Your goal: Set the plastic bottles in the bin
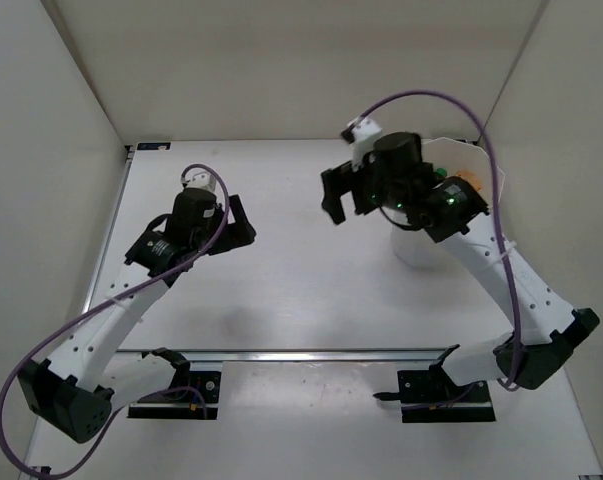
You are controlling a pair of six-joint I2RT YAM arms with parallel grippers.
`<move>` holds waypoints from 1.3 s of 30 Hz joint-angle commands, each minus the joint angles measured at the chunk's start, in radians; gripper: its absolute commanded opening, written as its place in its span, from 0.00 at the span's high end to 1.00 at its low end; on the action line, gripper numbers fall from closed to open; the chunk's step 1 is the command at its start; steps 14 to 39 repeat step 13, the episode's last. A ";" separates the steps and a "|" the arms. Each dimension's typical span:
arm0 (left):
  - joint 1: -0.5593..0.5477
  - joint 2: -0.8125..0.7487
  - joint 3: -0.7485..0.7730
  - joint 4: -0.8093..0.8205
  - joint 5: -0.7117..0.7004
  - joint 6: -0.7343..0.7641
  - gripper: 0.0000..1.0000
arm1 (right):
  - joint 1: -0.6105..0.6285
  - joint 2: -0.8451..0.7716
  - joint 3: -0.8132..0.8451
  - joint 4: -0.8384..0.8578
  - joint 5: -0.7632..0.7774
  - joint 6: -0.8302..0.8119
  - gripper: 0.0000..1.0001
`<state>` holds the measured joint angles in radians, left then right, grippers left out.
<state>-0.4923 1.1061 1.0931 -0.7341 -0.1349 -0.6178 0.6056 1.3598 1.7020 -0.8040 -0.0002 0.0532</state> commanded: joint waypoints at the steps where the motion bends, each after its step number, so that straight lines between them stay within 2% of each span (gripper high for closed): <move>1: 0.029 -0.113 0.022 -0.050 -0.048 0.035 0.02 | 0.139 0.027 -0.050 -0.150 0.128 0.042 0.00; 3: 0.064 -0.155 0.010 -0.094 -0.058 0.053 0.01 | 0.187 -0.002 -0.143 -0.101 0.077 0.112 0.01; 5: 0.083 -0.201 -0.007 -0.119 -0.075 0.066 0.02 | 0.220 -0.046 -0.308 -0.003 0.022 0.160 0.01; 8: 0.092 -0.251 -0.048 -0.142 -0.083 0.062 0.01 | 0.263 -0.108 -0.439 0.130 0.010 0.232 0.01; 11: 0.089 -0.273 -0.088 -0.149 -0.083 0.062 0.01 | 0.260 -0.139 -0.496 0.143 0.011 0.255 0.01; 39: 0.083 -0.284 -0.105 -0.154 -0.094 0.056 0.02 | 0.264 -0.140 -0.505 0.137 0.026 0.266 0.01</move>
